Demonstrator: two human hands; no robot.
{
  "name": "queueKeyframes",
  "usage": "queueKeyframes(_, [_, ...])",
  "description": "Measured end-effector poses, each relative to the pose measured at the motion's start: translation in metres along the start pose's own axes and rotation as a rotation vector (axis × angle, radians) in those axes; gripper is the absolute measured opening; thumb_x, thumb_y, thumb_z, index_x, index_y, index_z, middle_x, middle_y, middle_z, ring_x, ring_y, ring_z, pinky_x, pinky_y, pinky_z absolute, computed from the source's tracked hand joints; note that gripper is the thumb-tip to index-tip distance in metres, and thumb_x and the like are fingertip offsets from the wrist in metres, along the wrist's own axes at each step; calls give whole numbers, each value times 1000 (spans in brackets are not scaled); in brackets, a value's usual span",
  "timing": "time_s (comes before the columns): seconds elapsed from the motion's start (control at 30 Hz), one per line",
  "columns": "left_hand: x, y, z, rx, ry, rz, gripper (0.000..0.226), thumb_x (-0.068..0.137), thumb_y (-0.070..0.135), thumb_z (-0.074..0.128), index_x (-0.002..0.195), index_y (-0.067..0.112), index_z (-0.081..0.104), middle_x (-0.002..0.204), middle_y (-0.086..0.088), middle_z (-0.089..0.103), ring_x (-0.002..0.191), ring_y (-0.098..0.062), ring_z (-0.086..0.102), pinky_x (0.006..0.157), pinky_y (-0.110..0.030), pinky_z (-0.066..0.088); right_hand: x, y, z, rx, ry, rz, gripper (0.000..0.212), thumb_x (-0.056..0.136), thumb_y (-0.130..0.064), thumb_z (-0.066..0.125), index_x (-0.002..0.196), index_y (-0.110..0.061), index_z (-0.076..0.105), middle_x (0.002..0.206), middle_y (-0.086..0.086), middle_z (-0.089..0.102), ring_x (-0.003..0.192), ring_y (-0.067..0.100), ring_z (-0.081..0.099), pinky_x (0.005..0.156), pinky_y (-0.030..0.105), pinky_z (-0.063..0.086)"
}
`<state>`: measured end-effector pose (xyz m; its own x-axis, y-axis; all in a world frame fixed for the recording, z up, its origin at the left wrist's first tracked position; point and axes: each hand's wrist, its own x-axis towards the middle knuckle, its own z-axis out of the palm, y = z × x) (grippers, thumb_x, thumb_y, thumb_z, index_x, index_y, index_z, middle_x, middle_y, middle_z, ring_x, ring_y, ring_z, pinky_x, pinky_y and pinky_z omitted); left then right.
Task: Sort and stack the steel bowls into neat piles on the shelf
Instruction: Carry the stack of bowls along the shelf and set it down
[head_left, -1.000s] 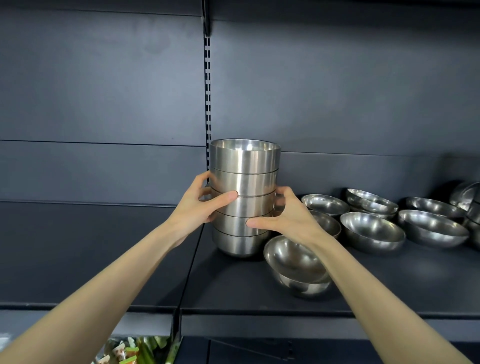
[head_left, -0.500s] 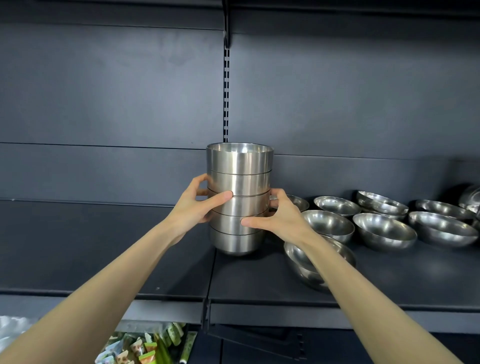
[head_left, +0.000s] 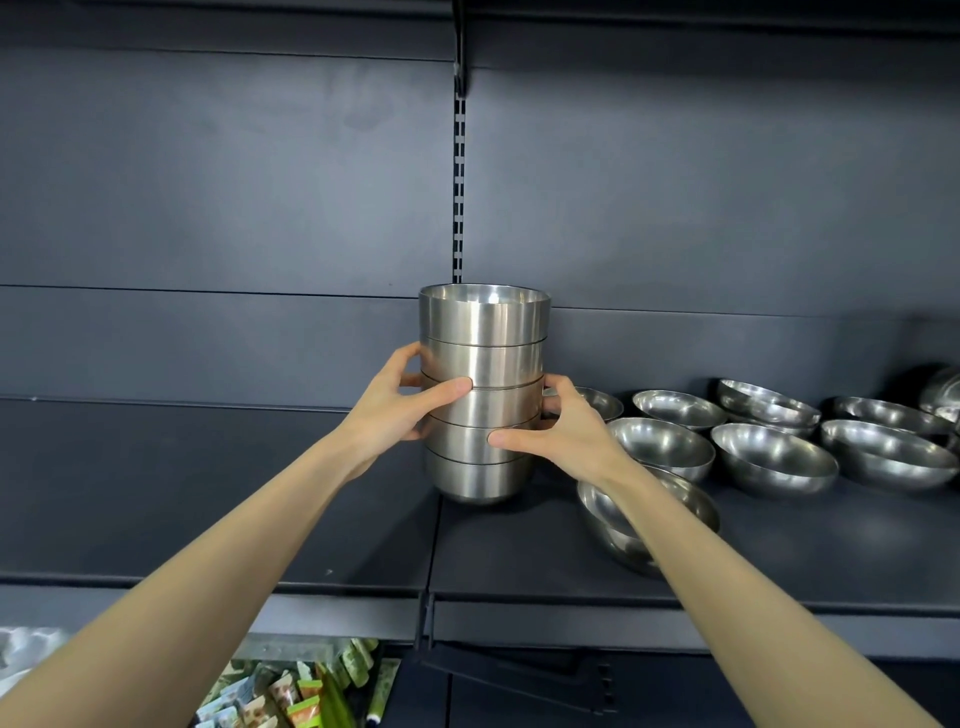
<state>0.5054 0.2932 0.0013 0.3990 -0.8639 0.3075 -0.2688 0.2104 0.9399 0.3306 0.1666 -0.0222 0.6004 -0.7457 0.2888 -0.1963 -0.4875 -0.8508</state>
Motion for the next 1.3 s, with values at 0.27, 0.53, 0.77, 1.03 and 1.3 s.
queueKeyframes(0.27, [1,-1,0,54,-1,-21,71,69,52,75,131,41,42,118,12,58,97,1,62,60,-16,53,1,0,-1,-42,-32,23,102,55,-51,88,140,-28,35,118,-16,56,111,8,58,75,13,40])
queueKeyframes(0.53, [-12,11,5,385,193,-9,61,77,51,72,127,25,49,120,8,56,105,-12,59,81,-24,52,-7,-12,-14,-184,-67,7,91,67,-39,85,141,-18,36,112,-14,53,113,10,51,77,14,38])
queueKeyframes(0.77, [-42,34,28,746,301,229,42,83,37,71,116,14,58,114,-2,60,102,-15,57,86,-27,42,-40,-22,-67,-450,-19,-81,66,83,-30,75,139,-12,46,140,7,50,129,24,43,95,28,36])
queueKeyframes(1.03, [-97,49,108,875,112,264,51,85,37,68,127,14,53,126,-3,53,118,-21,52,99,-32,40,-114,-7,-139,-624,-12,-207,48,85,-30,70,128,-12,56,129,8,53,121,25,49,91,27,36])
queueKeyframes(1.3, [-145,19,153,892,51,139,59,85,42,66,135,16,46,133,-2,48,123,-18,46,95,-21,33,-162,30,-168,-676,-81,-208,51,87,-32,69,133,-16,52,140,1,48,127,22,45,103,36,38])
